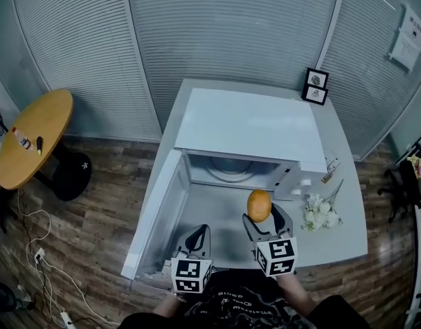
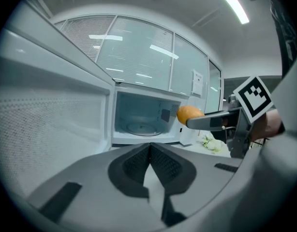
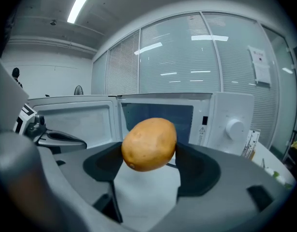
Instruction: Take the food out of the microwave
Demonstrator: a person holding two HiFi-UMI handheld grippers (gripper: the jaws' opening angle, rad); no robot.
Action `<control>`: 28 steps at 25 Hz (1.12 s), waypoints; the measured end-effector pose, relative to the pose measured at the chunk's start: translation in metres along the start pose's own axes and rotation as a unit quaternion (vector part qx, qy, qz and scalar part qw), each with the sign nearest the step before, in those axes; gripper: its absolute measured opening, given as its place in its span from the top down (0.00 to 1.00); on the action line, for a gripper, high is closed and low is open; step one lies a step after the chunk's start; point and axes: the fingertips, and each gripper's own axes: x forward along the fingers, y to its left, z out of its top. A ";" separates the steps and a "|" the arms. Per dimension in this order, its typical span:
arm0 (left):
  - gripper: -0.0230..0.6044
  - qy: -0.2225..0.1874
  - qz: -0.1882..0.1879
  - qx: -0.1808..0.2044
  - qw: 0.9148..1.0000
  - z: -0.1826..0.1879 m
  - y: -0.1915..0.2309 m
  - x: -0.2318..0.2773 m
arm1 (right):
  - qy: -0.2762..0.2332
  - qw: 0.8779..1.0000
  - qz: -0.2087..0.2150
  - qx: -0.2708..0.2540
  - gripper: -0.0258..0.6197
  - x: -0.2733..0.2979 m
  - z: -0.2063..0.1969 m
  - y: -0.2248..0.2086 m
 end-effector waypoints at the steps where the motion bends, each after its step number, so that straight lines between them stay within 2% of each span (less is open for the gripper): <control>1: 0.95 -0.001 -0.001 0.000 1.000 0.000 -0.001 0.000 | 0.001 1.000 -0.003 0.004 0.43 -0.004 -0.004 -0.002; 4: 0.95 -0.001 -0.007 0.001 1.000 -0.001 -0.005 0.001 | 0.009 1.000 -0.012 0.019 0.43 -0.014 -0.018 -0.007; 12: 0.95 0.010 -0.017 0.000 1.000 -0.011 -0.017 0.003 | 0.024 0.999 0.002 0.027 0.43 -0.030 -0.044 0.000; 17: 0.95 0.011 -0.021 -0.001 1.000 -0.013 -0.023 0.004 | 0.028 0.999 0.016 0.035 0.43 -0.033 -0.054 0.009; 28: 0.95 0.013 -0.019 -0.001 1.000 -0.018 -0.025 0.003 | 0.031 0.999 0.013 0.027 0.43 -0.040 -0.065 0.007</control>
